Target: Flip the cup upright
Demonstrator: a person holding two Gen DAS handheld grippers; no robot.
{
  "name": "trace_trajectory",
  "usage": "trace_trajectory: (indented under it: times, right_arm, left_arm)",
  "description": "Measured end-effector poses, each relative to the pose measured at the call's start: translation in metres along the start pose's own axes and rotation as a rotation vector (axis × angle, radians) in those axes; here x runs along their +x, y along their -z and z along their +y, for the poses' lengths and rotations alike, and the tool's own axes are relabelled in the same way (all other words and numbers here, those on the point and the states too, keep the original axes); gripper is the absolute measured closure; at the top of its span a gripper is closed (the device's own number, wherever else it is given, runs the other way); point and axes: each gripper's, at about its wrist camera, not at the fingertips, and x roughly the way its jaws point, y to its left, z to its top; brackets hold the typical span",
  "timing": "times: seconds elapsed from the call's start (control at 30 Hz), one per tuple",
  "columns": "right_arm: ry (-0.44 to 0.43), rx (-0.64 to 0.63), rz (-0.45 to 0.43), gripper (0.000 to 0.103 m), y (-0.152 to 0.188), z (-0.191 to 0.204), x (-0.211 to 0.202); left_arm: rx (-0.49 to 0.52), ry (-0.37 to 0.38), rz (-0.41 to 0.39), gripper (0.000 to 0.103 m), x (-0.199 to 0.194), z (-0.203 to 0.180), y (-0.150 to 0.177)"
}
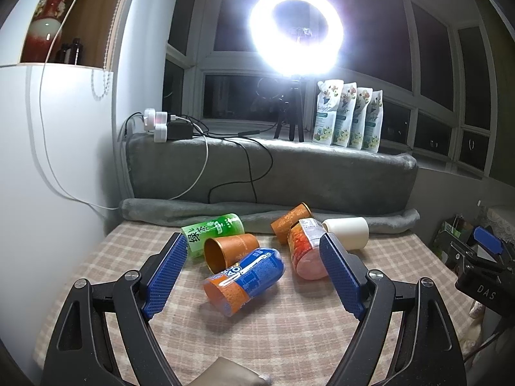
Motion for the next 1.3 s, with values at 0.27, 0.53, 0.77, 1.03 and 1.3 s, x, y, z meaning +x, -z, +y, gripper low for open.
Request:
trace_trajectory:
  times: [0.27,0.53,0.77,1.03,1.3]
  right_arm:
    - [-0.001,0.002,0.005,0.0,0.0018,0.0005,-0.0002]
    - [0.0,0.001,0.006,0.0,0.0014,0.0004,0.0001]
    - [-0.002,0.002,0.006,0.0,0.0013,0.0003,0.0002]
    - [-0.004,-0.002,0.011,0.0,0.0034,0.0021,0.0004]
    - [-0.006,-0.003,0.013,0.0,0.0043,0.0037,0.0008]
  left_arm:
    - [-0.002,0.0,0.0,0.019,-0.0008,0.0,0.0008]
    - [0.0,0.0,-0.001,0.019,-0.0006,-0.001,0.0014]
    - [0.0,0.0,-0.002,0.019,-0.0009,-0.002,0.0014]
    - [0.001,0.003,-0.002,0.019,-0.0012,-0.0026,0.0015]
    - [0.0,0.003,-0.003,0.019,-0.0017,-0.0028,0.0019]
